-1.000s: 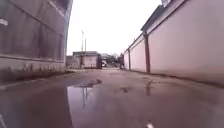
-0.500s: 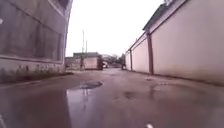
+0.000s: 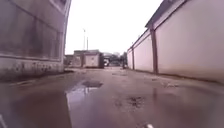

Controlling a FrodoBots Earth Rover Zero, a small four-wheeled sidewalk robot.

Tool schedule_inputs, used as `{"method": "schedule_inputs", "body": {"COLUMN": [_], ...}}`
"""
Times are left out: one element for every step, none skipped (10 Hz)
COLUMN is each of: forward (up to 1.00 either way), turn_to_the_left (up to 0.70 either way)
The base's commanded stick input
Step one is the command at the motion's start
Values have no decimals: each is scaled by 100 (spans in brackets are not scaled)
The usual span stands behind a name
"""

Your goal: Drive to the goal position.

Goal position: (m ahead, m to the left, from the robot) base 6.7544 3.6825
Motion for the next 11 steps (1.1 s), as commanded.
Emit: {"method": "schedule_inputs", "body": {"forward": [85,85,85,85,85,85,85,85,85,85,85], "turn_to_the_left": [-34,-34,-34,0,0,0,0,0,0,0,0]}}
